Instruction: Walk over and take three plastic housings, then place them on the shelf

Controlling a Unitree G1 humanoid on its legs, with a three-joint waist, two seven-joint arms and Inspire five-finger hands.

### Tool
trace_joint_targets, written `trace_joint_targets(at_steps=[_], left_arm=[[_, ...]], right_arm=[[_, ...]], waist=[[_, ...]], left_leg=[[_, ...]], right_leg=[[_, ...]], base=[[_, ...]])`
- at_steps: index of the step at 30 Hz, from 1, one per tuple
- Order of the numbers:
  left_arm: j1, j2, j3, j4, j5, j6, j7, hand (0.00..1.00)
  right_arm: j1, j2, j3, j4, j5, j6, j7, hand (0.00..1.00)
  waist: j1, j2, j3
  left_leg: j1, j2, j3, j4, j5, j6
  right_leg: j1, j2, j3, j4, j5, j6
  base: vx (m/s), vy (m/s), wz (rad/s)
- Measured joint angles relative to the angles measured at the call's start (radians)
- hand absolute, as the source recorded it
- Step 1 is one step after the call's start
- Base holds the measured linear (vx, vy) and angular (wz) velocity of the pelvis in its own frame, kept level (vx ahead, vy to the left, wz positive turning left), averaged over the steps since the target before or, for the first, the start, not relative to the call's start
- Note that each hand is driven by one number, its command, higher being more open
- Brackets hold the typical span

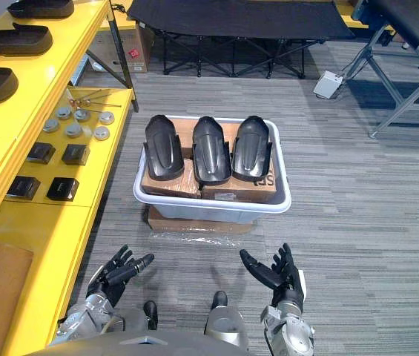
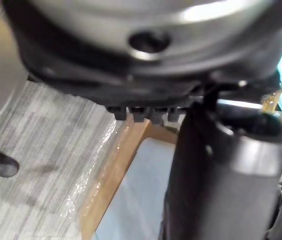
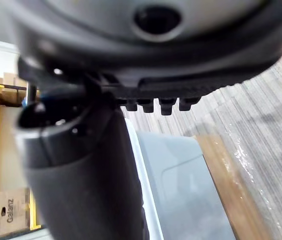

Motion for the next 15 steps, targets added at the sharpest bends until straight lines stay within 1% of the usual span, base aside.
trace_joint_targets(at_steps=[2,5,8,9,11,13,14,15], left_arm=[[-0.006,0.008,0.0,0.0,0.001,0.0,0.0,1.0],[-0.005,0.014,0.0,0.0,0.005,0.0,-0.002,1.0],[0.01,0.013,0.0,-0.002,0.002,-0.015,-0.007,1.0],[0.018,0.012,0.001,-0.014,-0.004,-0.03,-0.011,1.0],[0.045,0.004,0.0,-0.061,-0.004,-0.042,-0.016,1.0],[0.079,-0.018,0.001,-0.182,-0.005,-0.053,-0.027,1.0],[0.083,-0.025,-0.003,-0.259,-0.014,-0.059,-0.045,1.0],[0.079,-0.026,-0.008,-0.295,-0.016,-0.065,-0.056,1.0]], right_arm=[[-0.005,0.0,-0.021,-0.027,0.0,-0.002,-0.018,1.0],[-0.034,-0.002,-0.064,-0.075,0.003,-0.011,-0.024,1.0],[-0.045,-0.008,-0.07,-0.102,0.043,-0.012,-0.02,1.0],[-0.05,-0.008,-0.069,-0.108,0.042,-0.011,-0.016,1.0],[-0.055,-0.008,-0.064,-0.108,0.042,-0.01,-0.005,1.0],[-0.052,-0.007,-0.057,-0.116,0.043,-0.006,0.014,1.0],[-0.05,-0.007,-0.046,-0.116,0.045,-0.006,0.025,1.0],[-0.049,-0.007,-0.038,-0.117,0.051,-0.007,0.027,1.0]], waist=[[0.001,-0.001,-0.001],[0.002,-0.009,0.0],[0.005,-0.019,-0.002],[0.008,-0.022,-0.002],[0.015,-0.023,-0.002],[0.027,-0.022,-0.002],[0.022,-0.023,-0.003],[0.019,-0.024,-0.002]], left_leg=[[0.006,-0.001,0.001,0.002,-0.007,0.003],[0.005,-0.001,0.002,0.004,-0.011,0.003],[0.005,0.001,0.006,0.005,-0.012,0.002],[0.006,0.004,0.014,0.008,-0.015,0.001],[0.004,0.01,0.027,0.024,-0.026,0.001],[-0.008,0.021,0.045,0.06,-0.059,0.001],[-0.032,0.024,0.044,0.106,-0.088,0.006],[-0.045,0.026,0.041,0.13,-0.104,0.01]], right_leg=[[0.011,0.0,0.0,-0.01,0.004,0.001],[0.009,0.0,0.002,-0.01,0.006,0.001],[0.008,0.0,0.006,-0.012,0.006,0.001],[0.005,0.001,0.017,-0.013,0.007,0.0],[0.002,0.006,0.031,-0.019,0.012,0.0],[-0.001,0.016,0.052,-0.025,0.01,-0.001],[-0.02,0.015,0.052,0.012,-0.013,-0.009],[-0.04,0.013,0.054,0.05,-0.031,-0.011]], base=[[0.04,0.028,-0.01],[0.0,0.013,-0.03],[-0.02,0.001,-0.05],[-0.05,0.01,-0.23],[-0.05,0.008,-0.26],[-0.06,0.019,-0.25],[-0.05,0.056,-0.19],[-0.05,0.089,-0.02]])
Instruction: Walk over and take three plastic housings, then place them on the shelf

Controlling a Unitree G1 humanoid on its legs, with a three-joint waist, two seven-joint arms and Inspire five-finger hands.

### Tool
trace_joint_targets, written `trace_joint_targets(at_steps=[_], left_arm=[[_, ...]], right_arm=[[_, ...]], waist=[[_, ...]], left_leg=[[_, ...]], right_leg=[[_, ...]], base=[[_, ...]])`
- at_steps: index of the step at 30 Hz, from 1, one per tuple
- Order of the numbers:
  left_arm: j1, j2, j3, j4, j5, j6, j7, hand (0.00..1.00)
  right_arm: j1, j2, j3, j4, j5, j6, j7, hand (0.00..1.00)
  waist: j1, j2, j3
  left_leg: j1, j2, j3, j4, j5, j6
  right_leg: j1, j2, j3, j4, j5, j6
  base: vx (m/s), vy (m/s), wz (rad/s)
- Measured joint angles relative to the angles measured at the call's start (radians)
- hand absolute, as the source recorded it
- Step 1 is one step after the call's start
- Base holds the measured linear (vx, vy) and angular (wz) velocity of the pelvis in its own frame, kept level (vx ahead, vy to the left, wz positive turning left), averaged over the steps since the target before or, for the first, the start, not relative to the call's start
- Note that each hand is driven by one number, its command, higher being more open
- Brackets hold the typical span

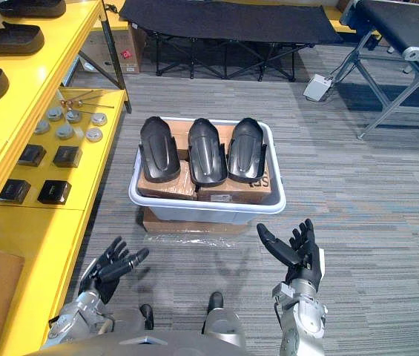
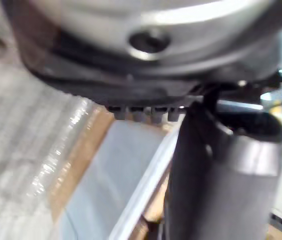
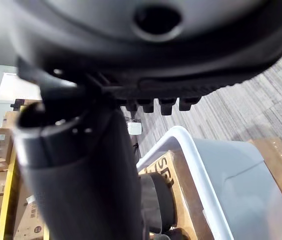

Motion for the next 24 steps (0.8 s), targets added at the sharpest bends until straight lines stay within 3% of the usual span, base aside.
trace_joint_targets(at_steps=[2,5,6,7,8,10,12,14,15,16,17,19,20,21,23,24], left_arm=[[-0.038,0.005,-0.041,-0.095,-0.001,-0.028,-0.026,1.0],[-0.117,0.022,-0.098,-0.181,-0.046,-0.031,-0.038,1.0],[-0.193,0.024,-0.11,-0.202,-0.07,-0.03,-0.039,1.0],[-0.225,0.026,-0.119,-0.202,-0.073,-0.027,-0.035,1.0],[-0.268,0.028,-0.127,-0.202,-0.088,-0.019,-0.015,1.0],[-0.291,0.029,-0.141,-0.21,-0.116,-0.016,0.006,1.0],[-0.285,0.028,-0.175,-0.22,-0.15,-0.004,0.02,1.0],[-0.251,0.026,-0.188,-0.238,-0.156,-0.005,0.047,1.0],[-0.216,0.01,-0.187,-0.241,-0.187,-0.002,0.058,1.0],[-0.183,-0.014,-0.189,-0.228,-0.212,0.018,0.072,1.0],[-0.167,-0.021,-0.19,-0.214,-0.219,0.027,0.073,1.0],[-0.112,-0.029,-0.219,-0.154,-0.214,0.074,0.06,1.0],[-0.097,-0.022,-0.225,-0.14,-0.213,0.083,0.048,1.0],[-0.068,-0.025,-0.241,-0.132,-0.213,0.088,0.031,1.0],[-0.055,-0.028,-0.257,-0.14,-0.212,0.088,0.01,1.0],[-0.056,-0.029,-0.256,-0.142,-0.208,0.088,0.01,1.0]], right_arm=[[0.024,0.011,0.02,-0.017,0.03,0.0,0.004,1.0],[0.058,0.046,0.04,-0.027,0.03,-0.008,0.026,1.0],[0.05,0.066,0.044,-0.026,0.027,-0.01,0.042,1.0],[0.05,0.073,0.044,-0.026,0.025,-0.01,0.046,1.0],[0.058,0.081,0.049,-0.029,0.008,-0.01,0.048,1.0],[0.089,0.086,0.08,-0.051,0.008,-0.01,0.047,1.0],[0.152,0.111,0.117,-0.15,0.007,-0.01,0.068,1.0],[0.16,0.118,0.126,-0.225,-0.018,-0.008,0.08,1.0],[0.157,0.105,0.125,-0.277,-0.033,-0.009,0.095,1.0],[0.128,0.076,0.116,-0.291,-0.032,-0.008,0.106,1.0],[0.119,0.06,0.112,-0.289,-0.032,-0.005,0.108,1.0],[0.102,-0.007,0.072,-0.267,-0.032,0.01,0.111,1.0],[0.099,-0.018,0.056,-0.26,-0.029,0.015,0.11,1.0],[0.093,-0.034,0.022,-0.24,-0.028,0.016,0.106,1.0],[0.051,-0.076,-0.039,-0.174,0.0,0.017,0.078,1.0],[0.042,-0.084,-0.041,-0.163,0.007,0.018,0.062,1.0]], waist=[[-0.014,-0.001,0.011],[-0.025,0.005,0.009],[-0.024,0.02,0.032],[-0.027,0.028,0.04],[-0.03,0.046,0.043],[-0.043,0.046,0.038],[-0.048,0.002,-0.001],[-0.043,-0.025,-0.028],[-0.037,-0.024,-0.04],[-0.05,0.007,-0.047],[-0.053,0.015,-0.05],[-0.056,0.03,-0.048],[-0.055,0.021,-0.043],[-0.047,0.035,-0.049],[-0.025,0.061,-0.047],[-0.023,0.072,-0.05]], left_leg=[[-0.025,0.007,-0.013,0.082,-0.035,0.004],[-0.025,0.017,-0.023,0.141,-0.068,0.015],[-0.026,0.038,-0.027,0.162,-0.091,0.036],[-0.024,0.048,-0.031,0.173,-0.097,0.037],[-0.023,0.073,-0.049,0.201,-0.115,0.029],[-0.023,0.087,-0.084,0.23,-0.134,0.001],[-0.024,0.088,-0.132,0.232,-0.165,-0.035],[-0.027,0.102,-0.141,0.243,-0.184,-0.072],[-0.026,0.129,-0.142,0.263,-0.189,-0.096],[-0.026,0.172,-0.152,0.271,-0.181,-0.122],[-0.033,0.175,-0.15,0.278,-0.159,-0.122],[-0.052,0.176,-0.116,0.359,-0.026,-0.054],[-0.065,0.175,-0.105,0.379,-0.028,-0.056],[-0.075,0.146,-0.102,0.358,-0.072,-0.081],[-0.106,0.061,-0.108,0.237,-0.072,-0.064],[-0.111,0.051,-0.105,0.186,-0.035,-0.05]], right_leg=[[-0.061,-0.013,0.023,0.166,-0.058,0.006],[-0.055,-0.018,0.028,0.203,-0.054,0.011],[-0.114,-0.017,0.033,0.302,-0.064,-0.013],[-0.132,-0.018,0.04,0.328,-0.084,-0.042],[-0.146,-0.016,0.067,0.325,-0.088,-0.05],[-0.145,-0.018,0.113,0.326,-0.077,-0.032],[-0.141,-0.051,0.135,0.338,-0.067,-0.009],[-0.121,-0.053,0.104,0.316,-0.061,0.034],[-0.099,-0.048,0.068,0.303,-0.138,0.087],[-0.096,-0.013,0.033,0.335,-0.152,0.059],[-0.091,-0.009,0.021,0.338,-0.16,0.044],[-0.018,-0.012,0.016,0.299,-0.172,0.024],[0.015,-0.015,0.016,0.271,-0.174,0.02],[0.061,-0.02,0.016,0.225,-0.174,0.02],[0.077,-0.031,0.028,0.193,-0.174,0.02],[0.073,-0.026,0.028,0.194,-0.174,0.02]], base=[[-0.02,0.089,0.14],[-0.03,0.137,0.04],[-0.13,0.142,-0.08],[-0.14,0.093,0.09],[-0.05,0.007,0.23],[0.03,-0.064,0.51],[0.17,-0.29,0.7],[0.2,-0.309,0.22],[0.24,-0.358,0.18],[0.26,-0.327,0.2],[0.32,-0.345,0.35],[0.32,-0.291,0.41],[0.27,-0.205,0.39],[0.21,-0.117,0.11],[0.19,-0.034,-0.19],[0.11,0.096,-0.47]])
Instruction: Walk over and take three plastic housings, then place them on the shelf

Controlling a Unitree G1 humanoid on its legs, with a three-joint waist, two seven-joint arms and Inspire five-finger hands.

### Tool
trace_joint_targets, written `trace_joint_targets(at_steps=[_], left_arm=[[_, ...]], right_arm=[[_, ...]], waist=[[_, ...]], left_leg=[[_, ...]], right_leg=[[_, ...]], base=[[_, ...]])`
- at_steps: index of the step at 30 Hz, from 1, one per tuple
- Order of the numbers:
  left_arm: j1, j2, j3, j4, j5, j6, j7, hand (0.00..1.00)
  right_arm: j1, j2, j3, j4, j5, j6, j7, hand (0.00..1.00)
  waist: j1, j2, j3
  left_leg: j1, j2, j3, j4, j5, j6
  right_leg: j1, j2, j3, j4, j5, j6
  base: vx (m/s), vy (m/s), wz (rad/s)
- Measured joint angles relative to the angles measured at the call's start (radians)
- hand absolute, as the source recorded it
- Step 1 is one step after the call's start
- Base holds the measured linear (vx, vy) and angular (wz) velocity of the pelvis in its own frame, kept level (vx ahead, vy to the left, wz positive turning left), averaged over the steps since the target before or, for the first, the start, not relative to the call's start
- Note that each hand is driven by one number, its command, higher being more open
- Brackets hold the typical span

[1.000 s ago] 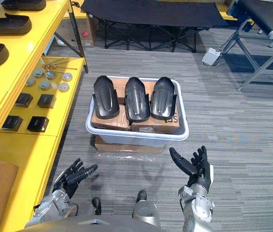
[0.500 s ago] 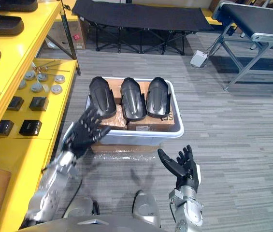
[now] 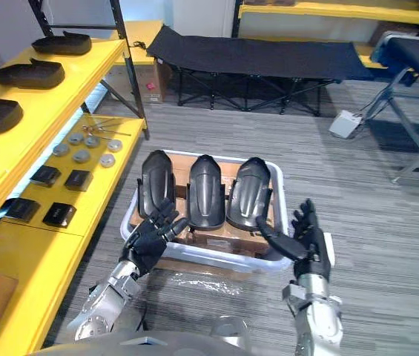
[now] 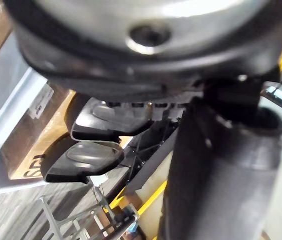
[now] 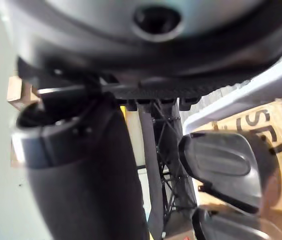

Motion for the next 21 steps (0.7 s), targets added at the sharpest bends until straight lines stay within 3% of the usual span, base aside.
trace_joint_targets(at_steps=[1,3,8,13,17,21], left_arm=[[-0.001,0.008,0.003,0.001,0.036,-0.006,0.008,1.0],[-0.006,0.018,0.005,-0.001,0.097,-0.006,0.023,1.0],[-0.014,0.078,0.07,0.001,0.312,-0.009,0.098,1.0],[-0.009,0.085,0.16,-0.037,0.356,-0.084,0.155,1.0],[-0.051,0.088,0.201,-0.137,0.384,-0.169,0.157,1.0],[-0.105,0.088,0.233,-0.154,0.386,-0.179,0.159,1.0]], right_arm=[[-0.025,0.005,0.005,0.027,0.001,0.004,-0.033,1.0],[-0.028,0.02,0.011,0.027,0.001,0.005,-0.077,1.0],[-0.032,0.051,-0.014,0.065,-0.023,0.033,-0.239,1.0],[-0.1,0.044,-0.12,0.108,-0.043,0.033,-0.338,1.0],[-0.184,0.032,-0.196,0.129,-0.068,0.055,-0.407,1.0],[-0.26,0.027,-0.204,0.148,-0.065,0.104,-0.42,1.0]], waist=[[0.007,-0.006,-0.001],[-0.003,-0.007,-0.003],[-0.001,-0.051,0.024],[0.002,-0.048,0.031],[0.021,-0.051,0.1],[0.035,-0.062,0.158]], left_leg=[[0.008,-0.01,0.006,-0.026,0.037,0.013],[0.009,-0.028,0.011,-0.043,0.038,0.014],[0.004,-0.037,0.026,-0.046,0.039,0.017],[-0.019,-0.034,0.01,-0.052,0.046,0.028],[-0.086,-0.038,-0.007,-0.027,0.06,0.047],[-0.161,-0.042,-0.02,0.01,0.064,0.051]], right_leg=[[-0.012,-0.003,0.027,0.009,-0.003,0.005],[-0.024,-0.01,0.035,0.013,-0.003,0.004],[-0.021,-0.02,0.047,-0.031,0.028,0.032],[0.002,-0.007,0.02,-0.117,0.092,0.036],[-0.004,-0.001,-0.001,-0.191,0.157,0.036],[-0.041,0.002,-0.009,-0.219,0.167,0.04]], base=[[0.11,0.092,-0.38],[0.09,0.071,-0.19],[0.03,0.066,-0.04],[-0.05,0.037,0.05],[-0.14,0.084,0.1],[-0.16,0.061,0.06]])
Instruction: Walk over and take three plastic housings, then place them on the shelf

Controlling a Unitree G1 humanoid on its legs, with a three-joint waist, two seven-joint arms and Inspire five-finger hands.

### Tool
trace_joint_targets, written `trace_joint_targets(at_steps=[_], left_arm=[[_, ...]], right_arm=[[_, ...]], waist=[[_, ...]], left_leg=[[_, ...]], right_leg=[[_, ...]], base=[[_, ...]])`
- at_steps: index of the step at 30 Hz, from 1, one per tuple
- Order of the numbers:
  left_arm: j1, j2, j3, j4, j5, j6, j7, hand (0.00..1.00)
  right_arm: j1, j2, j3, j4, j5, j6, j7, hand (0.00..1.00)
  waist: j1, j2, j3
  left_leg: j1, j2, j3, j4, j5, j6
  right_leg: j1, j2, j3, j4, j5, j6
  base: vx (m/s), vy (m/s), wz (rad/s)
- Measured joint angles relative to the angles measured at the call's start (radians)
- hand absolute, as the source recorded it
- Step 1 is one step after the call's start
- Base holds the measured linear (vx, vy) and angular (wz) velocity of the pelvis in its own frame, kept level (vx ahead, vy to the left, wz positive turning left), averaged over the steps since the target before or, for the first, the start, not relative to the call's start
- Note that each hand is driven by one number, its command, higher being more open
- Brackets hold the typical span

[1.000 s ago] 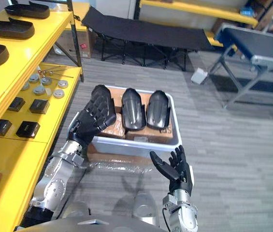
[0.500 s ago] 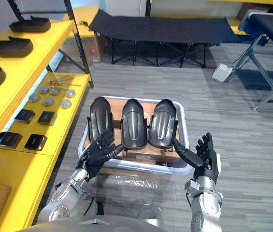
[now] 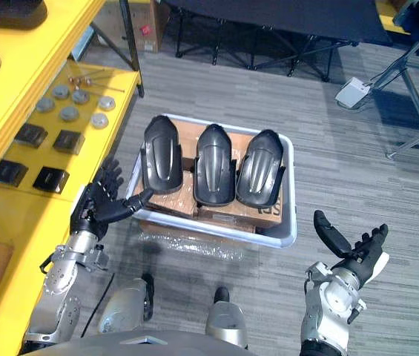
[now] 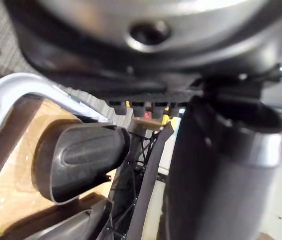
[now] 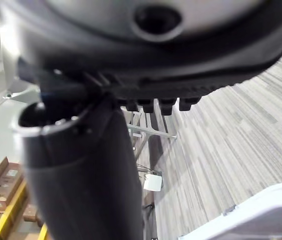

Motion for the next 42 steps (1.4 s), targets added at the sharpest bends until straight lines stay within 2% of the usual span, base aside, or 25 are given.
trace_joint_targets(at_steps=[2,4,8,15,17,19,22,31,36,38,39,42], left_arm=[[-0.011,0.001,0.004,0.0,0.0,0.002,0.003,1.0],[-0.021,0.001,0.002,0.001,-0.005,0.023,0.002,1.0],[-0.033,0.039,-0.016,0.046,-0.004,0.026,0.003,1.0],[-0.072,0.066,-0.038,0.105,-0.014,0.05,0.006,1.0],[-0.077,0.067,-0.047,0.128,-0.045,0.071,-0.009,1.0],[-0.093,0.067,-0.077,0.164,-0.048,0.092,-0.015,1.0],[-0.094,0.068,-0.101,0.191,-0.049,0.107,-0.016,1.0],[-0.133,0.067,-0.146,0.272,-0.088,0.111,-0.005,1.0],[-0.144,0.067,-0.16,0.278,-0.095,0.111,0.007,1.0],[-0.161,0.055,-0.175,0.278,-0.123,0.111,0.016,1.0],[-0.167,0.054,-0.176,0.278,-0.128,0.111,0.019,1.0],[-0.183,0.052,-0.173,0.278,-0.137,0.111,0.044,1.0]], right_arm=[[-0.034,-0.028,0.0,0.026,0.009,0.023,0.004,1.0],[-0.087,-0.079,-0.001,0.111,0.013,0.059,0.007,1.0],[-0.171,-0.144,0.0,0.252,0.078,0.083,0.019,1.0],[-0.316,-0.272,0.013,0.411,0.089,0.094,0.032,1.0],[-0.361,-0.317,0.023,0.446,0.089,0.096,0.034,1.0],[-0.401,-0.396,0.047,0.474,0.089,0.103,0.048,1.0],[-0.466,-0.464,0.072,0.514,0.102,0.13,0.06,1.0],[-0.605,-0.573,0.161,0.657,0.117,0.223,0.122,1.0],[-0.675,-0.595,0.198,0.705,0.115,0.284,0.184,1.0],[-0.678,-0.639,0.228,0.709,0.104,0.296,0.213,1.0],[-0.68,-0.65,0.229,0.709,0.104,0.298,0.223,0.0],[-0.724,-0.684,0.253,0.709,0.085,0.335,0.236,0.0]], waist=[[0.003,0.008,0.029],[0.02,0.01,0.065],[0.048,0.007,0.069],[0.078,0.015,0.086],[0.083,0.022,0.091],[0.098,0.04,0.102],[0.098,0.052,0.108],[0.107,0.098,0.131],[0.114,0.103,0.131],[0.124,0.115,0.134],[0.126,0.117,0.135],[0.126,0.118,0.135]], left_leg=[[-0.026,0.0,-0.01,0.01,0.013,-0.002],[-0.042,0.0,-0.021,0.015,0.024,-0.003],[-0.091,0.001,-0.031,0.029,0.038,0.006],[-0.145,-0.012,-0.067,0.04,0.049,0.007],[-0.151,-0.014,-0.068,0.043,0.05,0.008],[-0.157,-0.018,-0.069,0.044,0.055,0.014],[-0.176,-0.024,-0.078,0.043,0.065,0.015],[-0.24,-0.032,-0.097,0.08,0.075,0.025],[-0.277,-0.032,-0.098,0.083,0.088,0.024],[-0.303,-0.032,-0.11,0.096,0.09,0.024],[-0.311,-0.033,-0.112,0.099,0.091,0.024],[-0.338,-0.03,-0.111,0.11,0.095,0.023]], right_leg=[[-0.016,0.002,-0.012,0.003,0.002,0.003],[-0.024,0.007,-0.022,0.008,0.001,0.002],[-0.068,0.016,-0.025,0.024,0.003,0.004],[-0.106,0.012,-0.053,0.043,-0.002,0.004],[-0.115,0.01,-0.053,0.055,-0.003,0.004],[-0.131,0.003,-0.051,0.076,-0.008,0.007],[-0.154,-0.002,-0.056,0.095,-0.013,0.008],[-0.222,-0.013,-0.074,0.174,-0.033,0.012],[-0.274,-0.019,-0.074,0.21,-0.038,0.01],[-0.296,-0.018,-0.082,0.232,-0.043,0.01],[-0.304,-0.019,-0.083,0.239,-0.046,0.011],[-0.341,-0.02,-0.083,0.273,-0.055,0.008]], base=[[-0.12,0.02,0.14],[-0.08,-0.001,0.14],[-0.02,0.0,0.04],[0.0,0.008,0.14],[-0.01,0.004,0.02],[0.0,0.0,0.0],[-0.04,0.005,0.06],[-0.04,0.018,0.07],[-0.03,0.009,0.0],[-0.04,0.006,0.07],[-0.04,0.011,0.07],[-0.03,0.004,-0.01]])
